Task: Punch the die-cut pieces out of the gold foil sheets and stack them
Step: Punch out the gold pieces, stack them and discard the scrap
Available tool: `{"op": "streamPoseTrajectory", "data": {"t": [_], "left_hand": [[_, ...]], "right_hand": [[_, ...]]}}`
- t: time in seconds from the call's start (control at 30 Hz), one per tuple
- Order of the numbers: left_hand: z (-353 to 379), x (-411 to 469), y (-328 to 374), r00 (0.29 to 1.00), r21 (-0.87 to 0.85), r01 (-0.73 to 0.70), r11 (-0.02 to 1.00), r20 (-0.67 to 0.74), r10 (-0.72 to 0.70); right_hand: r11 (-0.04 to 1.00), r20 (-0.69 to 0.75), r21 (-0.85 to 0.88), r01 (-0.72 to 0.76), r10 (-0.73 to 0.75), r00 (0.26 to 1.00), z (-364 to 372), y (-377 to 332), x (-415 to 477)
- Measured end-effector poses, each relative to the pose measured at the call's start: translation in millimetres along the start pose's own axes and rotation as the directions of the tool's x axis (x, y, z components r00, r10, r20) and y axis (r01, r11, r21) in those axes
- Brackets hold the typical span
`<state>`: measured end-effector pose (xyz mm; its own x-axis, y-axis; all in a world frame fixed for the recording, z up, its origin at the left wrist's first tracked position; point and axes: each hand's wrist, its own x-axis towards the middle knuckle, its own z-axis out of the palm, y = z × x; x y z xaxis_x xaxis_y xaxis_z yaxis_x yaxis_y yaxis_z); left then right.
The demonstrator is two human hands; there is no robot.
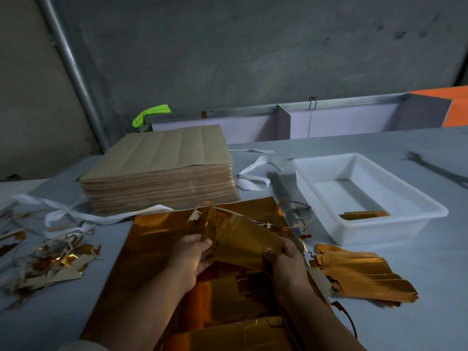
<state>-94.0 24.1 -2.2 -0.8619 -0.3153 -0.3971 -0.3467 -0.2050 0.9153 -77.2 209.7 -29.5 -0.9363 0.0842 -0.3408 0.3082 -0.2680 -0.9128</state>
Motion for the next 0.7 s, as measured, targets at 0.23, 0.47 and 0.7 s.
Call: {"op": "streamPoseTrajectory", "data": {"t": [0.23,0.47,0.7], "left_hand": [[5,0,-14,0.995,-0.021,-0.057,0.998,-0.089,0.055],[1,-1,-17,0.970,0.356,-0.176,0.918,-0.097,0.224],[-14,-3,-15,0.934,0.684,-0.263,0.681,0.002,0.358]], "right_hand": [[0.998,-0.073,0.069,0.006,-0.001,0.997,-1,1,1],[0.994,-0.098,0.109,0.023,-0.012,0.995,-1,0,2],[0.990,-0.088,0.143,0.007,0.006,0.996,-4,1,5]]}}
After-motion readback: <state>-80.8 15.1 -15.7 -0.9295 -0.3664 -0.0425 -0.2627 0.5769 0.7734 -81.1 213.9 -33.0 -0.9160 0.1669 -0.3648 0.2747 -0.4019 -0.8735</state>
